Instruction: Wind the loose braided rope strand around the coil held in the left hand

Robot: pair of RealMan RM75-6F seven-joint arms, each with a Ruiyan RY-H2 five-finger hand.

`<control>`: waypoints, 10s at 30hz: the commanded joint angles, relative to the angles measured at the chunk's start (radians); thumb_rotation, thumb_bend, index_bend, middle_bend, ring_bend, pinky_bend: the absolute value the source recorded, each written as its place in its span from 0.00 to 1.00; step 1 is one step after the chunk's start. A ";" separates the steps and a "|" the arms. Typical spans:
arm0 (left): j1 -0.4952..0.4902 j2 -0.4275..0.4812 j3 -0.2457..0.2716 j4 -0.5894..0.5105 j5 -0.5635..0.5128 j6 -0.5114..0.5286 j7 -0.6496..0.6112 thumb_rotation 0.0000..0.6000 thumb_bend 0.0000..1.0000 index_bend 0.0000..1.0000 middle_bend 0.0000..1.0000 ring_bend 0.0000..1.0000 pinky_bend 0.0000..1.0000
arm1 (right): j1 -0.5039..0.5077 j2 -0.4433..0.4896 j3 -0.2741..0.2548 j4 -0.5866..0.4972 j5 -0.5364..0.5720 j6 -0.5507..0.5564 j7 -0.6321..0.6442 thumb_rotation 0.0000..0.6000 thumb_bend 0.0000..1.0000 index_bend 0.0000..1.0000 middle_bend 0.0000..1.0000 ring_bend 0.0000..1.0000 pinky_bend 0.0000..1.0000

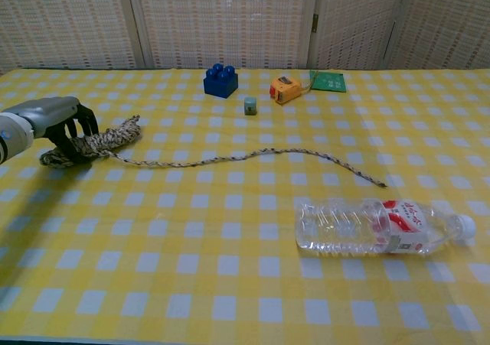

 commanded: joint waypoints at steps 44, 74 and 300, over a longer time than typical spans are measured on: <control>0.067 0.157 0.096 -0.256 0.443 0.172 -0.373 1.00 0.59 0.69 0.67 0.65 0.73 | 0.242 -0.107 0.093 -0.051 0.117 -0.329 -0.129 1.00 0.26 0.31 0.07 0.08 0.00; 0.089 0.196 0.104 -0.366 0.405 0.181 -0.298 1.00 0.59 0.69 0.67 0.65 0.73 | 0.700 -0.481 0.189 0.184 0.804 -0.652 -0.491 1.00 0.26 0.39 0.11 0.09 0.02; 0.038 0.403 -0.130 -0.937 0.230 0.007 -0.478 1.00 0.59 0.69 0.70 0.66 0.72 | 0.789 -0.421 0.415 -0.104 0.860 -0.589 -0.022 1.00 0.62 0.62 0.40 0.36 0.36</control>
